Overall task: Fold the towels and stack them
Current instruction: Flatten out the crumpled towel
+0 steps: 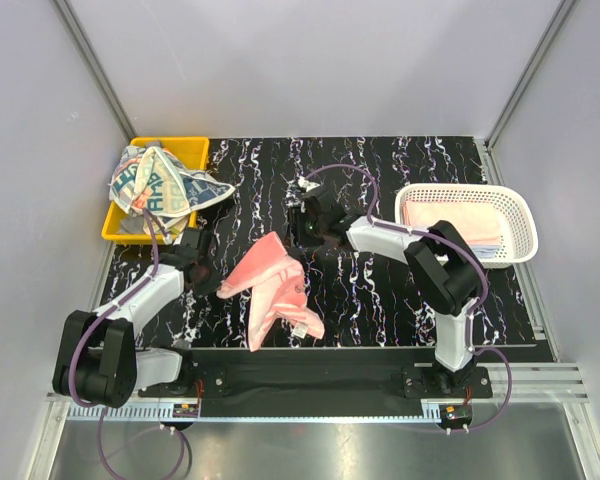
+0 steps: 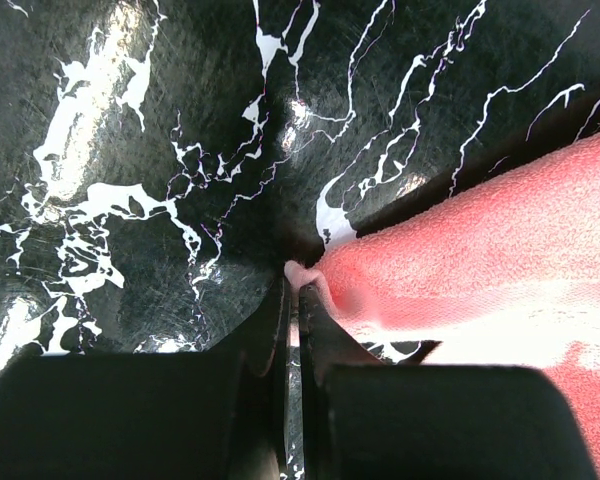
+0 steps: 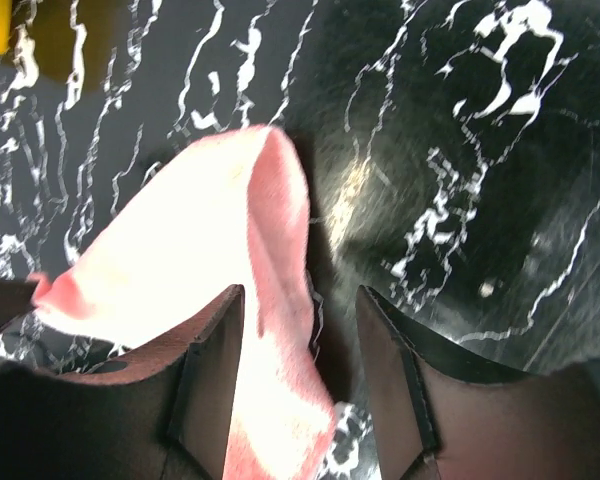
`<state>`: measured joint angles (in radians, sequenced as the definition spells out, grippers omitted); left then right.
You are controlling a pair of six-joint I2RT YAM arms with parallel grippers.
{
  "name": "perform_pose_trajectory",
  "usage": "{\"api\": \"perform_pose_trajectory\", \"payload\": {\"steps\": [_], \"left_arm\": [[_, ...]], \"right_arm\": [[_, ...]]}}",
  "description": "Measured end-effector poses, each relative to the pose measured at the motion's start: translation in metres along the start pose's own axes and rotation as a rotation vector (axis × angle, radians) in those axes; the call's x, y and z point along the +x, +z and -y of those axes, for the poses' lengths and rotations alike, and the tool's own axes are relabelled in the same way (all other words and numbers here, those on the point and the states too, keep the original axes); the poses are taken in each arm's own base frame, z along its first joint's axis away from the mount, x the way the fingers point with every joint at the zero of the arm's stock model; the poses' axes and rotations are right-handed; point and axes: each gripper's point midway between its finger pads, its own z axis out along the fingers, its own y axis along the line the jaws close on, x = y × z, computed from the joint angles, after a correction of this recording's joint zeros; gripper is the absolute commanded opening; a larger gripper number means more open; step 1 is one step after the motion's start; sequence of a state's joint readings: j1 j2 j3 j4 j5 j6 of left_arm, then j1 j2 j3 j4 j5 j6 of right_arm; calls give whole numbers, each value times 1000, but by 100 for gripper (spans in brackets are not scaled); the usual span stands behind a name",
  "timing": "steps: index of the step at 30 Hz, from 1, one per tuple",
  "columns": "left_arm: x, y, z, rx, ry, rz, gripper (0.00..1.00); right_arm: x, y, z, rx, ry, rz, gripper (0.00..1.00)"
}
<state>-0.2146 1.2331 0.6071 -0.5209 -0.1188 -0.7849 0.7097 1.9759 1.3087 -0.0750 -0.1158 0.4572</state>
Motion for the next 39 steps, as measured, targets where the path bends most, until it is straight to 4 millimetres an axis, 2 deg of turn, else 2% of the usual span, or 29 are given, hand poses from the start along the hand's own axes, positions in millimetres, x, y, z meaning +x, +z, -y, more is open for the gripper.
{"api": "perform_pose_trajectory", "payload": {"steps": [5, 11, 17, 24, 27, 31, 35, 39], "left_arm": [[0, 0, 0, 1, 6, 1, 0], [-2, -1, 1, 4, 10, 5, 0], [-6, -3, 4, 12, 17, 13, 0], [-8, -5, 6, 21, 23, 22, 0], [-10, -6, 8, 25, 25, 26, 0], [-15, -11, 12, 39, 31, 42, 0], [-27, -20, 21, 64, 51, 69, 0], [-46, -44, 33, 106, 93, 123, 0]], "right_arm": [[2, -12, -10, -20, -1, 13, 55], [5, -11, -19, -41, -3, 11, 50], [13, -5, -29, -53, 1, -10, 48], [23, 4, -27, -47, 23, -40, 45], [23, 4, -29, -57, 32, -44, 38], [23, 6, -31, -62, 45, -49, 16], [20, 5, -34, -66, 52, -51, 0], [16, 0, -35, -56, 48, -50, 0]]}}
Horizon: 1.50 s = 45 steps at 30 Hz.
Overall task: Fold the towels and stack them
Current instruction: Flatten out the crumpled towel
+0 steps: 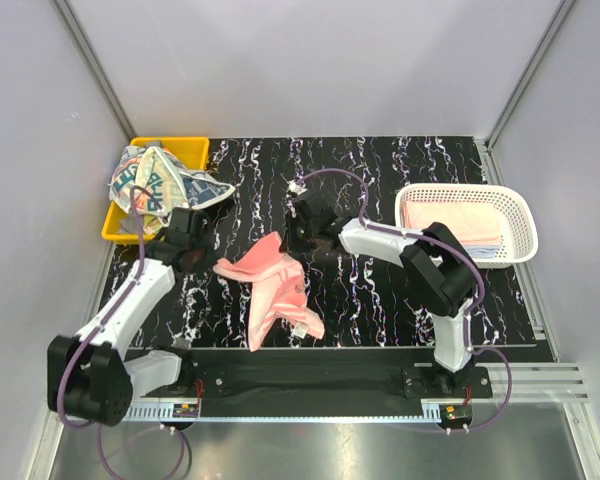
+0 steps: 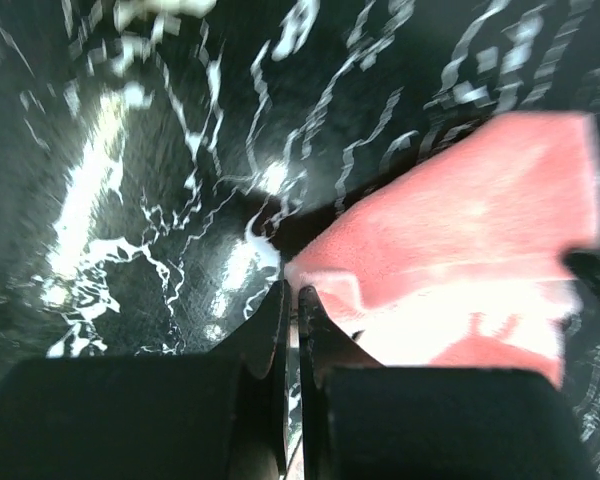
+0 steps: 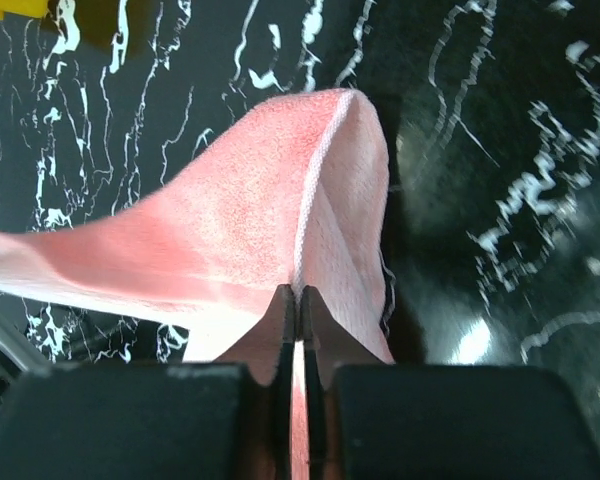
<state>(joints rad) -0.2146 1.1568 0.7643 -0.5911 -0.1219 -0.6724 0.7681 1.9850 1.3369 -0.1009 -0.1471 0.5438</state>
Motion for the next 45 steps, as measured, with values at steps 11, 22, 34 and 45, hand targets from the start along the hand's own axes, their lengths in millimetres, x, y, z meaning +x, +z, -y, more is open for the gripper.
{"api": "perform_pose_trajectory", "payload": {"steps": [11, 22, 34, 45], "left_arm": [[-96, -166, 65, 326, 205, 414, 0], [-107, -336, 105, 755, 346, 644, 0], [-92, -403, 118, 968, 418, 669, 0], [-125, -363, 149, 908, 357, 607, 0]], "right_arm": [[-97, -178, -63, -29, -80, 332, 0], [-125, -366, -125, -227, -129, 610, 0], [-118, -424, -140, -302, -146, 646, 0], [-144, -403, -117, -144, -196, 668, 0]]}}
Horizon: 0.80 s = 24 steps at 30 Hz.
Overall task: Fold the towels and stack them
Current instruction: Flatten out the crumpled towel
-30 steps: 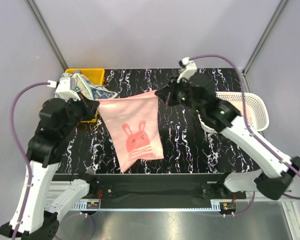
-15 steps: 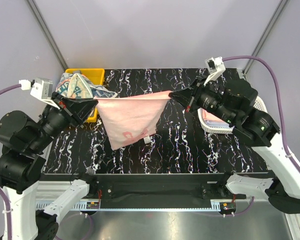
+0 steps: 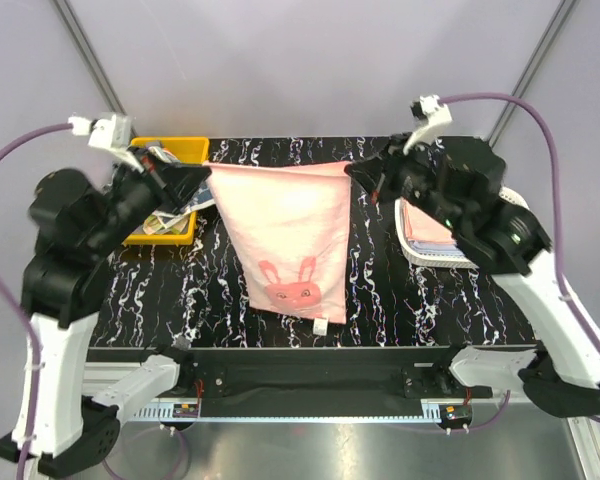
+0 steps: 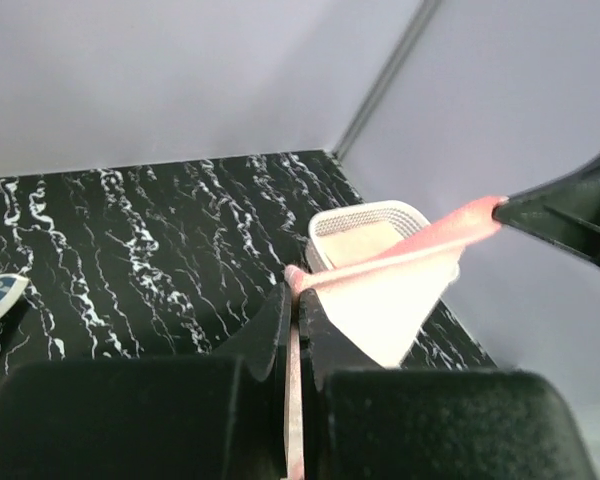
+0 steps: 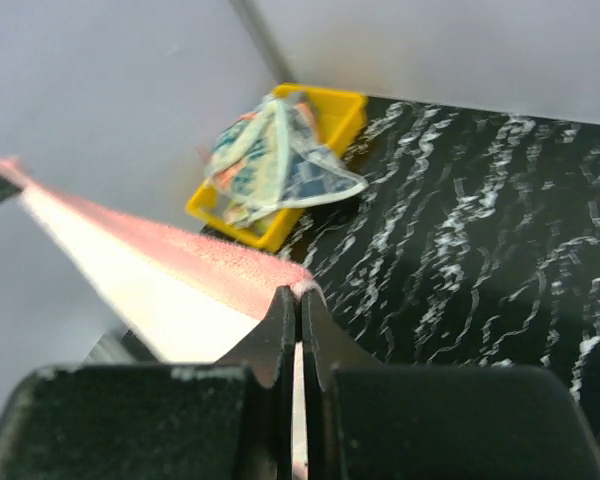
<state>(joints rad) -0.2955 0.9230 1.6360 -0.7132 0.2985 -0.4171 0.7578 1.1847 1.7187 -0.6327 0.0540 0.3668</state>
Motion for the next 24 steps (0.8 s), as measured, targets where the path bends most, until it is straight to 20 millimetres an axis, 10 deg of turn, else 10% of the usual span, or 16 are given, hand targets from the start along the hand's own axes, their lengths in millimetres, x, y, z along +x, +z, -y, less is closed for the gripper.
{"api": "perform_pose_trajectory", "payload": {"steps": [7, 15, 19, 24], "left_arm": [[56, 124, -80, -148, -95, -161, 0], [201, 292, -248, -364, -249, -412, 0], [240, 336, -299, -401, -290, -443, 0], [237, 339, -300, -389, -303, -422, 0]], "right_arm": [[40, 120, 150, 179, 94, -144, 0], [156, 243, 328, 318, 305, -383, 0], [179, 266, 362, 320, 355, -407, 0], [176, 269, 362, 314, 353, -399, 0]]}}
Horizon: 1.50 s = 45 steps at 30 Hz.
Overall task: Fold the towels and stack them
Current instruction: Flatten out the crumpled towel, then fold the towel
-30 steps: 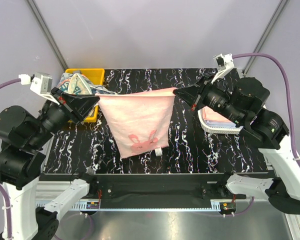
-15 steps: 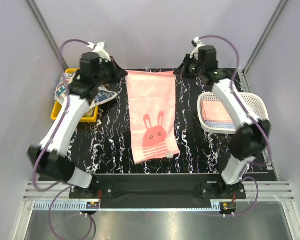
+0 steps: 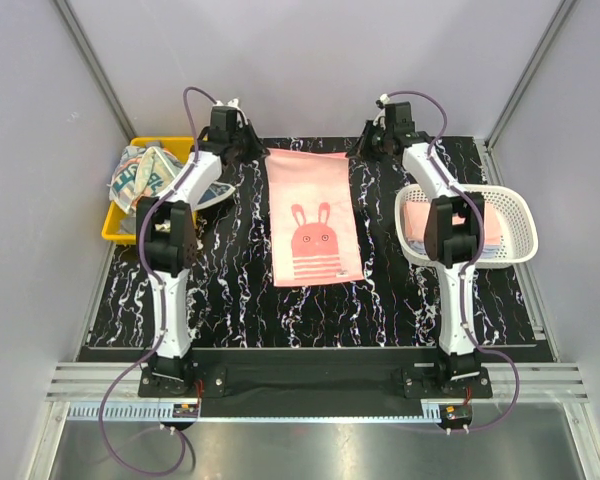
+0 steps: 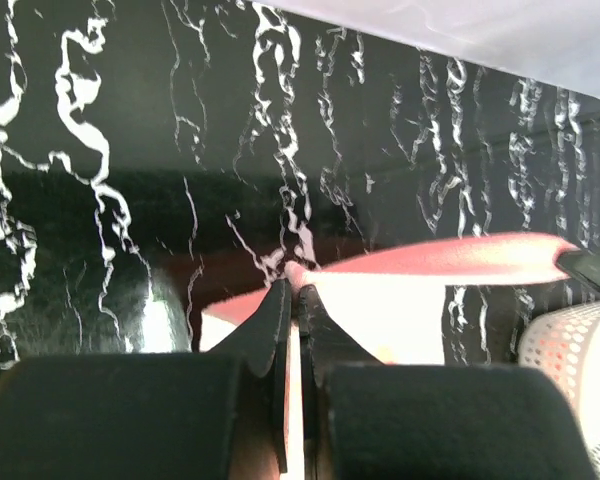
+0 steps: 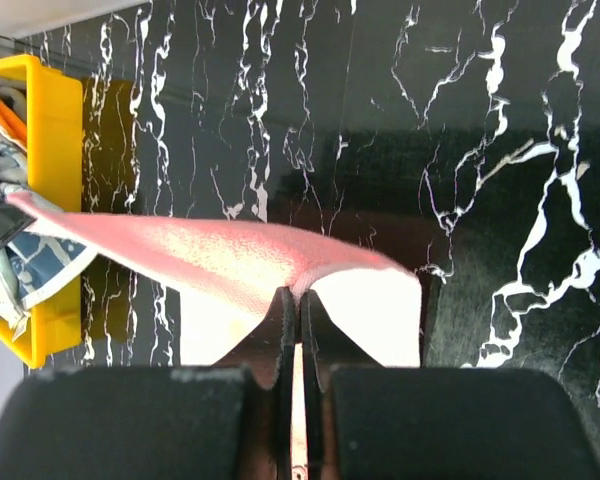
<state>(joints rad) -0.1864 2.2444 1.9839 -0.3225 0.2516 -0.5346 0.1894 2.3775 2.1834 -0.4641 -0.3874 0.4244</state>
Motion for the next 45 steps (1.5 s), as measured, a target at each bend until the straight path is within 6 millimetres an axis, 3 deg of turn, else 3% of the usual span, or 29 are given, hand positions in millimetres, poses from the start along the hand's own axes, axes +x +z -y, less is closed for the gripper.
{"api": "perform_pose_trajectory", "payload": {"steps": [2, 5, 12, 16, 24, 28, 31, 36, 45], "left_arm": [[3, -10, 2, 8, -9, 4, 0], [19, -30, 5, 18, -25, -10, 0], [85, -70, 9, 6, -38, -105, 0], [128, -90, 10, -16, -40, -160, 0], [185, -119, 14, -71, 16, -216, 0], [198, -134, 9, -96, 26, -220, 0], [197, -143, 7, -115, 32, -205, 0], [193, -155, 13, -127, 58, -171, 0], [206, -163, 12, -141, 79, -181, 0]], "right_arm": [[2, -1, 0, -1, 3, 1, 0], [22, -8, 5, 6, 30, -29, 0], [84, -46, 16, 48, 96, -124, 0], [108, -72, 17, 63, 111, -144, 0], [159, -113, 26, 100, 154, -174, 0], [186, -124, 21, 95, 149, -199, 0], [198, -130, 13, 85, 131, -211, 0], [197, -137, 4, 77, 106, -187, 0], [192, -149, -4, 65, 90, -158, 0]]}}
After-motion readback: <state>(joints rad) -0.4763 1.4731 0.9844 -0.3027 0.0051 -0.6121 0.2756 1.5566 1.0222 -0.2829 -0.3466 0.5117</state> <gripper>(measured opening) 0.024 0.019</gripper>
